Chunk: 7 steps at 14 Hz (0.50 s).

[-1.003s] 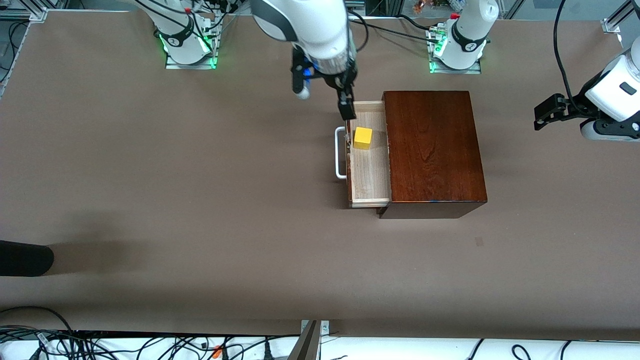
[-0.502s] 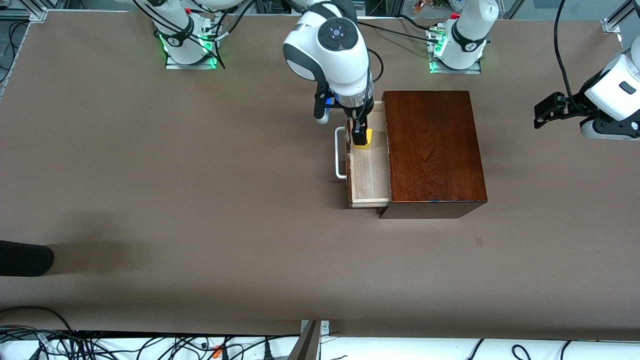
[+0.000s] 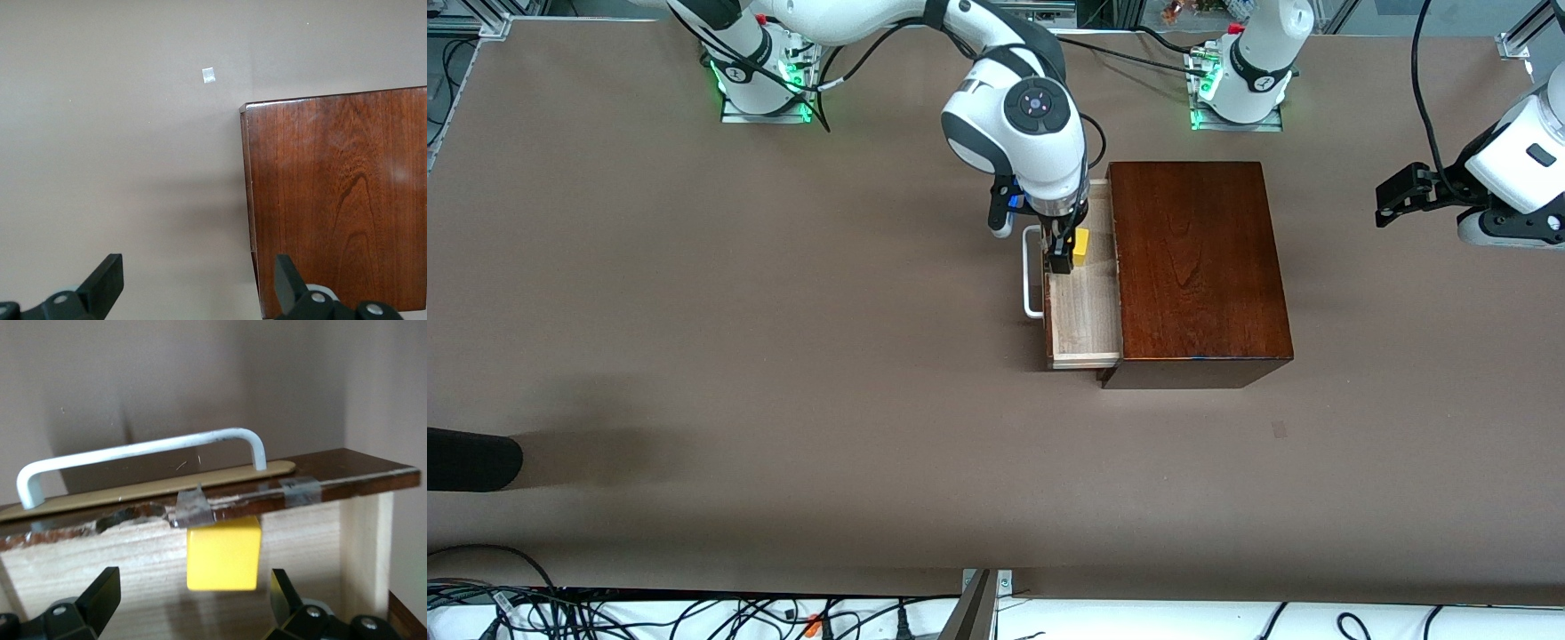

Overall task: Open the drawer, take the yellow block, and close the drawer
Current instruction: 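Lower the right gripper into the drawer and grasp the yellow cube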

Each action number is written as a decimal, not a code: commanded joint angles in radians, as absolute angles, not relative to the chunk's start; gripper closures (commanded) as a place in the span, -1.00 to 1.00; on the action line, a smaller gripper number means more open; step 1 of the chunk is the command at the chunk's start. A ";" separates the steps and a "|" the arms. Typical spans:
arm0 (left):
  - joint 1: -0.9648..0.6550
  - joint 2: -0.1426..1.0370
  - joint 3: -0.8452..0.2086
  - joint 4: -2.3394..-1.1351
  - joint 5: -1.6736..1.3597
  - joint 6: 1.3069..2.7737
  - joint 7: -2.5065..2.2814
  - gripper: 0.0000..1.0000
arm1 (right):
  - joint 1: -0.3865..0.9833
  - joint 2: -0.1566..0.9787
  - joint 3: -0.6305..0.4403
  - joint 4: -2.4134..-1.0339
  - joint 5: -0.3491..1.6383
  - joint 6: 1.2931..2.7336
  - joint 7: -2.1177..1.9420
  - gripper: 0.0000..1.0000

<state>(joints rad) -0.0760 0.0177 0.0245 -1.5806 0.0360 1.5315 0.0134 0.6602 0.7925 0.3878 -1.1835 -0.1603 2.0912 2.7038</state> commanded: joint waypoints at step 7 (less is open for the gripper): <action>-0.072 0.002 0.018 -1.571 0.015 1.506 0.026 -1.00 | 0.693 0.838 0.380 -1.187 -0.202 2.144 2.734 -0.98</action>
<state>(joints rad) -0.0760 0.0155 0.0239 -1.5796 0.0360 1.5194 0.0134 0.6844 0.8344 0.3875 -1.1891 -0.1800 2.1287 2.7039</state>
